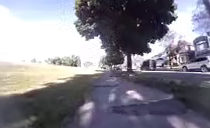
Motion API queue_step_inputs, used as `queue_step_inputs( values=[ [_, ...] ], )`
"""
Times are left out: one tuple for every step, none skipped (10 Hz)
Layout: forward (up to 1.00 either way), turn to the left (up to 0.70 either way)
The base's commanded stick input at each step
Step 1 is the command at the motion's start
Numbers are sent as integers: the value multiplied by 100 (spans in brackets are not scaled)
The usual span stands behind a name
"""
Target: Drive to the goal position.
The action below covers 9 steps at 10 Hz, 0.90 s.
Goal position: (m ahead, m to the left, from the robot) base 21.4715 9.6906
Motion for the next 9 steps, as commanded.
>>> queue_step_inputs(
  values=[
    [100,0],
    [100,0],
    [100,0],
    [100,0],
    [100,0],
    [100,0],
    [100,0],
    [100,0],
    [100,0]
  ],
)
